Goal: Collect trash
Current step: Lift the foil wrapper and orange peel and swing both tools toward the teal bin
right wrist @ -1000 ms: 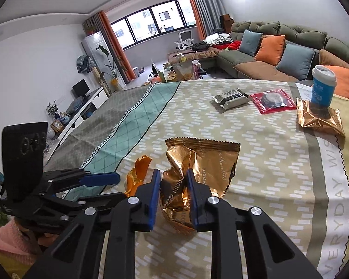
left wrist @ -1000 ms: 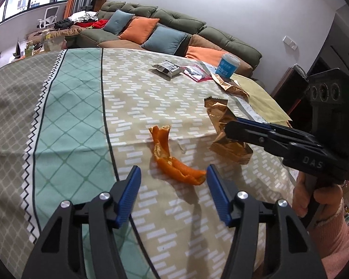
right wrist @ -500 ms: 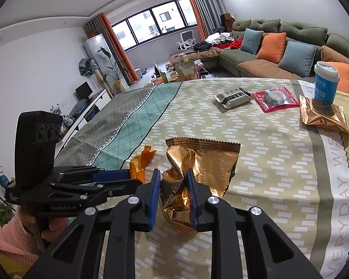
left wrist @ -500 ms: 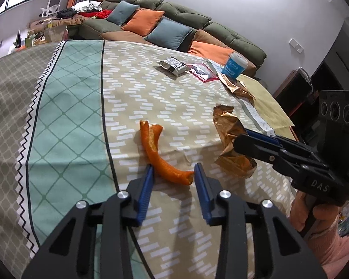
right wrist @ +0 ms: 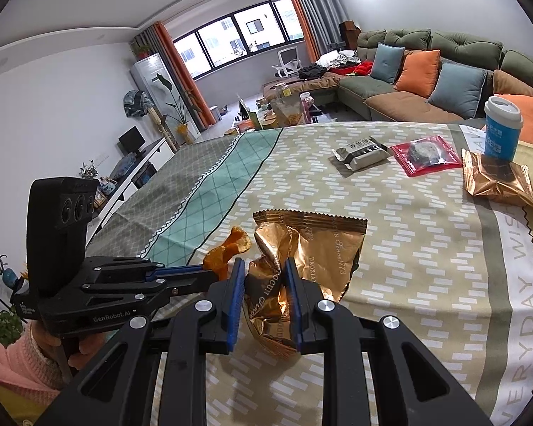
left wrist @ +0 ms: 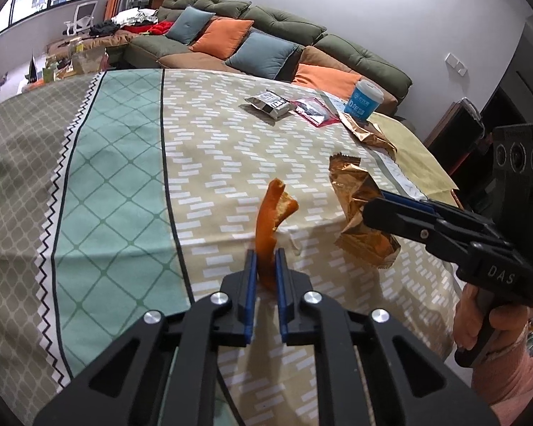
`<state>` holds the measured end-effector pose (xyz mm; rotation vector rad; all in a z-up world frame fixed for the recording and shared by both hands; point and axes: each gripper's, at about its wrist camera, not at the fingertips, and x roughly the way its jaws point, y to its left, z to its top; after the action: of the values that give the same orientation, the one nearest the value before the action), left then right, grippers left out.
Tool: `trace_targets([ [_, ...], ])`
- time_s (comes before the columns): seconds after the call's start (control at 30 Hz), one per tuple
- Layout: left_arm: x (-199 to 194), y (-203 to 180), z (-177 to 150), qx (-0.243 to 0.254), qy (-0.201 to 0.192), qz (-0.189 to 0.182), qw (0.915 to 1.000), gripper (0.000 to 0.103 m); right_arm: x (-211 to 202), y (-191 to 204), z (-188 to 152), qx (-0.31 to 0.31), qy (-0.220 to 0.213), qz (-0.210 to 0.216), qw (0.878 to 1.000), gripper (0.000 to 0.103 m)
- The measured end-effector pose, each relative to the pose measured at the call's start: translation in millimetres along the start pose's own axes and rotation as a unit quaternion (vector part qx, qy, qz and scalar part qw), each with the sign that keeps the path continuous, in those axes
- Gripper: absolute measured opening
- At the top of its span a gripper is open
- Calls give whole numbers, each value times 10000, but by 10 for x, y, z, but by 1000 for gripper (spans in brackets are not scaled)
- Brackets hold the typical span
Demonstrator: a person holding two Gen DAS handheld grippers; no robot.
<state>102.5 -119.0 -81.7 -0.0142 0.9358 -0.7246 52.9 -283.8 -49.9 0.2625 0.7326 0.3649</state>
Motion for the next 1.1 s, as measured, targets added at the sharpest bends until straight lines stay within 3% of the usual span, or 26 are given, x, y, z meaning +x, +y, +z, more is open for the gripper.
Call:
trace_targets([
  [1.1, -930, 454, -345, -454, -746, 654, 9940, 11, 171, 522, 69, -295, -78, 669, 9973, 23],
])
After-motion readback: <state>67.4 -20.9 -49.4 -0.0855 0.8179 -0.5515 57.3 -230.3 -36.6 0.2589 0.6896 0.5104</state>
